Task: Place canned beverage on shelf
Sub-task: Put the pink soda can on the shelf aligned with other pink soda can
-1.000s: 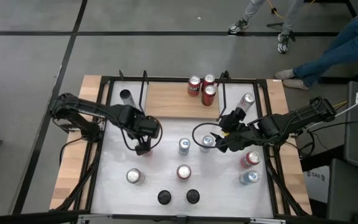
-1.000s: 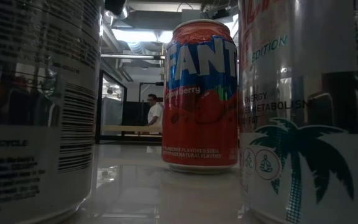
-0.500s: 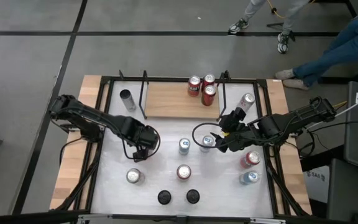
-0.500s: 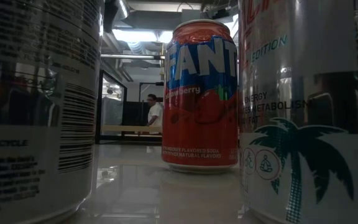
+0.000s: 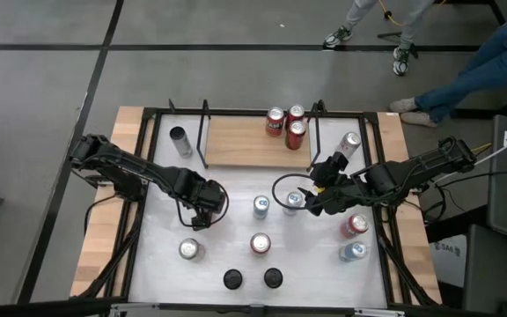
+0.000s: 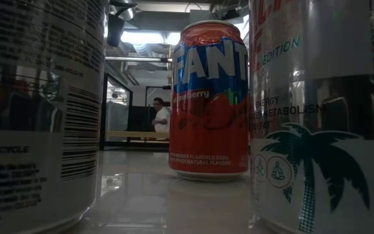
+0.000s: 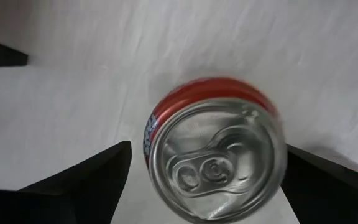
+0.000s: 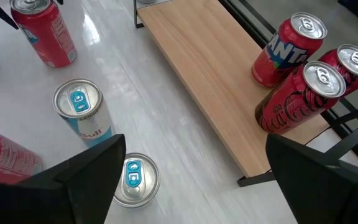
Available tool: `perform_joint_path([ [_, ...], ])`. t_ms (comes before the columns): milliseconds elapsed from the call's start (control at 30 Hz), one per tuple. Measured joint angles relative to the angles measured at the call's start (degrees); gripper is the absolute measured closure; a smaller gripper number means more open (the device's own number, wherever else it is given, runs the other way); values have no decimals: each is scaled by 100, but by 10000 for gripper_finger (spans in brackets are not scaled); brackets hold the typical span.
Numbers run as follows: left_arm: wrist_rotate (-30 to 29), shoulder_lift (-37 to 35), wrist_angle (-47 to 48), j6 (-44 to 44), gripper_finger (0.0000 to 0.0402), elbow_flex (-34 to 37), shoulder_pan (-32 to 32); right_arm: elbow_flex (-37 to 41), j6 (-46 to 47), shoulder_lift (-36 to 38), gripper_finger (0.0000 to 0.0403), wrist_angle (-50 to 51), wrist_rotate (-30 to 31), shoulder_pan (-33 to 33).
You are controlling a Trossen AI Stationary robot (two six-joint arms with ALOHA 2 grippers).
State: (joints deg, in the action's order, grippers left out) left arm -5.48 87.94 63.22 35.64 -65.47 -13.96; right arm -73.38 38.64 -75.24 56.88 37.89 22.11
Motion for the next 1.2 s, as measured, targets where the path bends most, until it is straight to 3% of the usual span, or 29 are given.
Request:
perform_joint_path([
  [267,4,17,-82,77,39,91,0,0,-1,0,26,13,0,0],
  [600,2,17,-242,140,136,91,27,0,0,179,26,171,2,0],
  [900,344,26,-225,80,136,6,359,0,1,183,26,341,0,0],
  [1200,343,33,-74,-659,136,-875,896,0,2,181,26,328,2,0],
])
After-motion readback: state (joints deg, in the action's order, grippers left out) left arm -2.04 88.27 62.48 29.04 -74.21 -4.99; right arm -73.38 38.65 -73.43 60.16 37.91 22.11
